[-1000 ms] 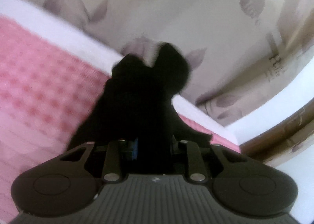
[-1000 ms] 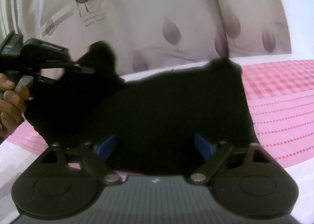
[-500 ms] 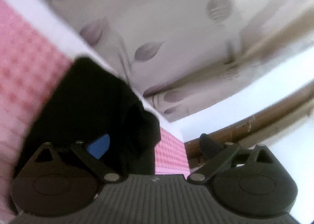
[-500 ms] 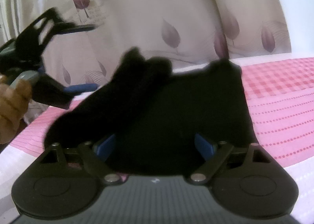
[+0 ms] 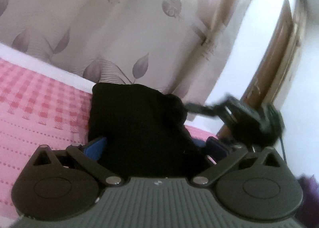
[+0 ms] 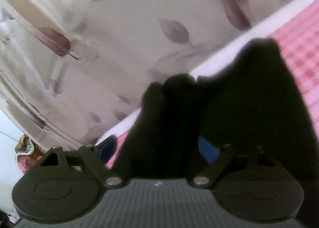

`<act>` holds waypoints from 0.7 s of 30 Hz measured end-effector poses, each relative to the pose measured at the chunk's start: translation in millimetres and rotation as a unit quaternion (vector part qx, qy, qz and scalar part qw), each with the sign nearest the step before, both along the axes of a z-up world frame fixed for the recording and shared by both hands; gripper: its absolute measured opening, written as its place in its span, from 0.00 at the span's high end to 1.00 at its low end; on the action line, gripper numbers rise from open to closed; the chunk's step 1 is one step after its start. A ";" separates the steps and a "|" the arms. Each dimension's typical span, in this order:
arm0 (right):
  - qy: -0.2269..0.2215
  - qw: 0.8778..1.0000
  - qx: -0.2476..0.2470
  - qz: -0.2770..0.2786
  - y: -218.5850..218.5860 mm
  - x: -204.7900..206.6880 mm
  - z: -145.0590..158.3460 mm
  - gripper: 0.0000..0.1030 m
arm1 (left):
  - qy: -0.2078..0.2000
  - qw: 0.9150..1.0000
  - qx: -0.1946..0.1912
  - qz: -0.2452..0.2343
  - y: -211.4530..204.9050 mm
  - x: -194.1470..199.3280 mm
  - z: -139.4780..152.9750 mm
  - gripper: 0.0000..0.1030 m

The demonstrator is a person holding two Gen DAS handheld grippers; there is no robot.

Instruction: Fold small clothes

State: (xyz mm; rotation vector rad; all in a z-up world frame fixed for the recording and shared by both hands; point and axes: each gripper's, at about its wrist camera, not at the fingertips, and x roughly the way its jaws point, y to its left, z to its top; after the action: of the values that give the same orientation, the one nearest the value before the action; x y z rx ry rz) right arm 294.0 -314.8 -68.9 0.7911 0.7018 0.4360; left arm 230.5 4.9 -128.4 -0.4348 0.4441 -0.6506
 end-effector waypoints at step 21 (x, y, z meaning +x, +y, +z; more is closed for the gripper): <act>-0.062 0.977 -0.201 0.008 -45.0 25.0 60.4 0.80 | -0.003 0.992 0.022 0.121 12.4 2.4 11.9 0.00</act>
State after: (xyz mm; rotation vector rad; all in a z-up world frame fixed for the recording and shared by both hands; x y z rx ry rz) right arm 319.0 -359.7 -8.5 0.3725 0.6517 0.3391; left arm 232.9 17.2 -116.5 -0.4374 0.3909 -0.4059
